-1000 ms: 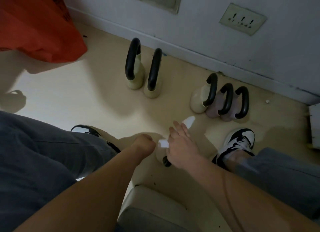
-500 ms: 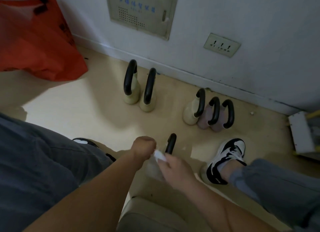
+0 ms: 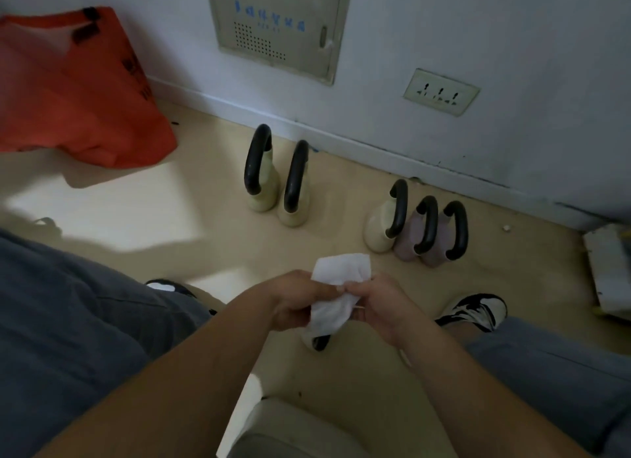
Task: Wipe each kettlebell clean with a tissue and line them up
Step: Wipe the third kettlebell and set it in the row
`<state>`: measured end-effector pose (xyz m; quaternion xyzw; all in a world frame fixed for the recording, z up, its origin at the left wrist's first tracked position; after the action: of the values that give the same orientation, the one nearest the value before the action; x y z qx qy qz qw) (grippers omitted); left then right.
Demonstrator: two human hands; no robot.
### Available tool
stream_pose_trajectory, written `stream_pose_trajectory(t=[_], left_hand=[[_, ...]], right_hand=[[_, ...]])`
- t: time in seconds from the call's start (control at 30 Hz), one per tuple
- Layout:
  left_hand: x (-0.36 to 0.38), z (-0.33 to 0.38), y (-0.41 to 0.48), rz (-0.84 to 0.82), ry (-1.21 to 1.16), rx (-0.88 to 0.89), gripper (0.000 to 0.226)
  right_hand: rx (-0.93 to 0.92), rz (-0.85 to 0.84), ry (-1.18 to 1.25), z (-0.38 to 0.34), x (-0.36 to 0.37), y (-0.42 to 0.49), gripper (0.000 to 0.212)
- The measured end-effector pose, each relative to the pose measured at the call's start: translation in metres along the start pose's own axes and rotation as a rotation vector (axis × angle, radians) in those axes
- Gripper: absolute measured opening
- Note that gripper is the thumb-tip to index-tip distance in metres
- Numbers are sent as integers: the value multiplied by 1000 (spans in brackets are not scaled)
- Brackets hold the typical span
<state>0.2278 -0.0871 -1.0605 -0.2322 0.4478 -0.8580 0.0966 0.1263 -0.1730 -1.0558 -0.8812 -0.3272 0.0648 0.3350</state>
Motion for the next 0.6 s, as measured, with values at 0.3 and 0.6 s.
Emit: stream_pose_trajectory(t=[0.3,0.6], left_hand=[[-83,85,-22,883,398,317,33],[47,24,75,371,1113,323,52]], right_hand=[[109,439,-146,32,-65,19,31],[381,115,346,69,-27,29,71]])
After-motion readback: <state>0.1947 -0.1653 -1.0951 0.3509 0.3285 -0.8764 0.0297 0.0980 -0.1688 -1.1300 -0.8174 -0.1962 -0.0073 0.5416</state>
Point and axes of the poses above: each hand's wrist, its own y-axis towards the middle knuckle, its own x-axis out of the palm, z = x × y, the point moved 10 cm from there along y, towards the middle knuckle, and after that the axes turned 4 degrees about -x, right-handed, at the moved point
